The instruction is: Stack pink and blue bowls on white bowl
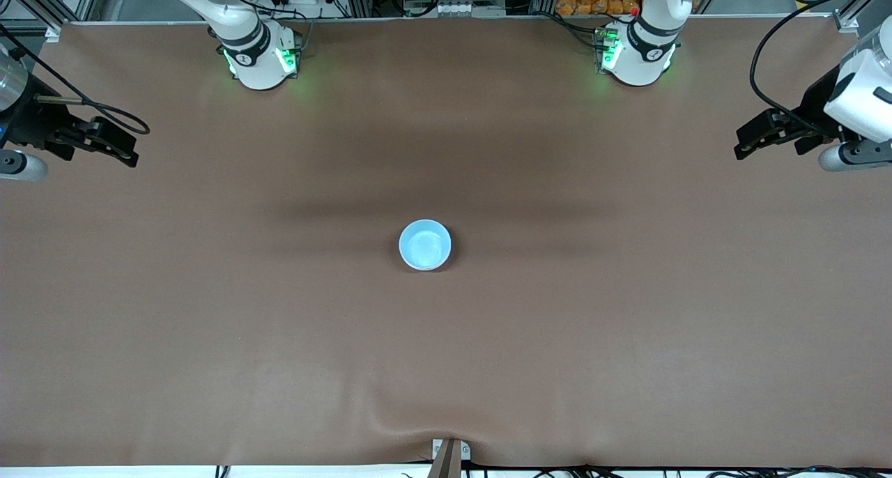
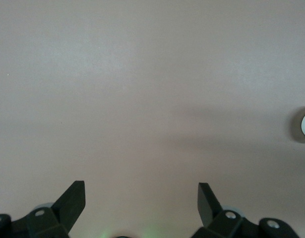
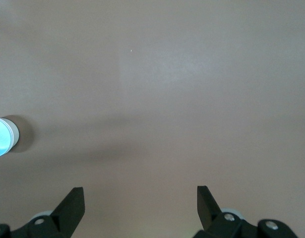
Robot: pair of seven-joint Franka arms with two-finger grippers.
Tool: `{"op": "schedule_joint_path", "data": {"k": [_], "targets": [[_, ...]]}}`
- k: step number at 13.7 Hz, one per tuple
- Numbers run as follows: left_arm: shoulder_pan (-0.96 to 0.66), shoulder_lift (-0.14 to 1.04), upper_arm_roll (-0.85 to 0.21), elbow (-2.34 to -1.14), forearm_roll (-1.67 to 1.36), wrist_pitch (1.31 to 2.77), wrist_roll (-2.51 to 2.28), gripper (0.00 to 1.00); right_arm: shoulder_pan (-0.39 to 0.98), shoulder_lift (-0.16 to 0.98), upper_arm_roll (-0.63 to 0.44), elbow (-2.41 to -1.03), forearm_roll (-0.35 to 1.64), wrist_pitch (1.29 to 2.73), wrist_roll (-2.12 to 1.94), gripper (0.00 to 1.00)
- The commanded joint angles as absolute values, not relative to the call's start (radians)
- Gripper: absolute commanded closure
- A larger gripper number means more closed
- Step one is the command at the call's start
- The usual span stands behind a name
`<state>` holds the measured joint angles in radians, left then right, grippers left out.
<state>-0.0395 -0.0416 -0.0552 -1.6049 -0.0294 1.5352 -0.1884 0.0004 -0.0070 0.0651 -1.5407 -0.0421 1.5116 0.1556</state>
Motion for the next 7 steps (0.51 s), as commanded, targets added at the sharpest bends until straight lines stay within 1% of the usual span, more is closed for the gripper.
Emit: {"op": "schedule_joint_path", "data": {"k": [1,3,5,7], "targets": [[-0.038,-0.049,-0.055,-1.582,-0.028,1.494,-0.169,0.00,0.031,-0.091,0.032,-1.631,-0.026,1.554,0.121,0.00],[-0.037,-0.049,-0.055,-1.582,-0.028,1.488,-0.169,0.00,0.029,-0.078,0.032,-1.608,-0.037,1.555,0.115,0.00],[-0.037,-0.049,-0.055,-1.575,-0.028,1.485,-0.169,0.00,0.031,-0.046,0.034,-1.550,-0.040,1.505,0.114,0.00],[-0.037,-0.049,-0.055,-1.572,-0.028,1.483,-0.169,0.00,0.034,-0.022,0.037,-1.511,-0.040,1.494,0.112,0.00]]}}
